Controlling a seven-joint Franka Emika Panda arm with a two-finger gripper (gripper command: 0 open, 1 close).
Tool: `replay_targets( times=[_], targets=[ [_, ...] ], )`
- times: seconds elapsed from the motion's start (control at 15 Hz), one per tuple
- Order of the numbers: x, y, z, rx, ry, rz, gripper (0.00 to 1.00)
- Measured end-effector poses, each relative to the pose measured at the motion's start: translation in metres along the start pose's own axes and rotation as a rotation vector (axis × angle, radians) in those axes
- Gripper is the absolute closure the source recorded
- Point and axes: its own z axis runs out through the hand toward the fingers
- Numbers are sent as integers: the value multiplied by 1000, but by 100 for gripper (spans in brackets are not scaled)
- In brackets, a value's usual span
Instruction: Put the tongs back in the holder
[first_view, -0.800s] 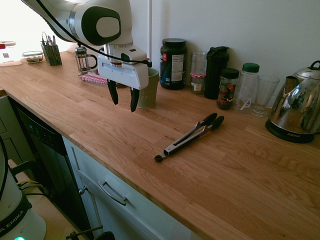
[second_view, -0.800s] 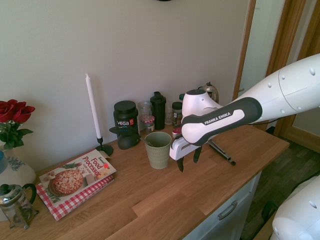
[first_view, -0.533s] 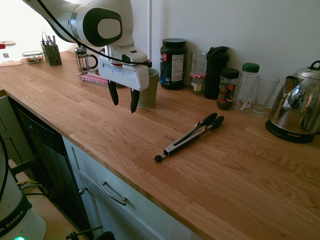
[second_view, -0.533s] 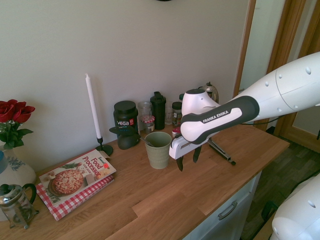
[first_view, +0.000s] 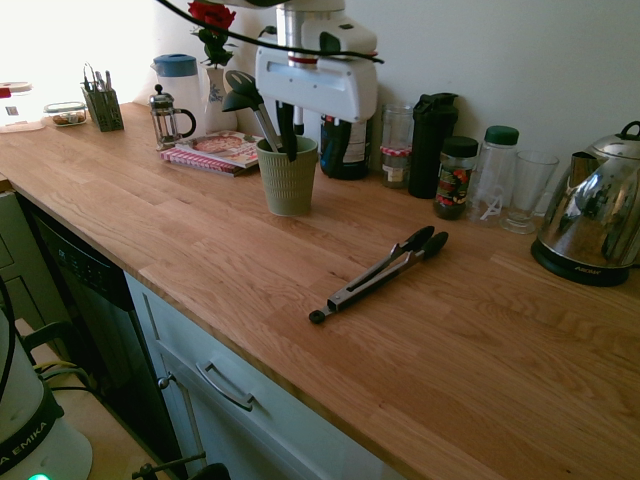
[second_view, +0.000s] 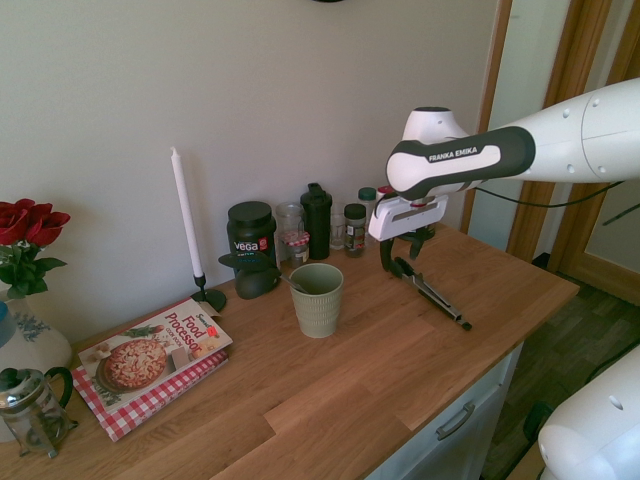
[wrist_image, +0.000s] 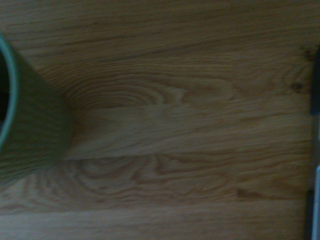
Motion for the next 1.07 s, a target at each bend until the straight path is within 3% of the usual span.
replay_targets(
  times=[0.27, 0.93, 1.0, 1.07],
  targets=[
    [51, 10, 43, -29, 6, 7, 0],
    [107, -9, 121, -50, 15, 6, 0],
    [110, -11, 128, -50, 10, 6, 100],
    [112, -12, 134, -52, 5, 6, 100]
  ],
)
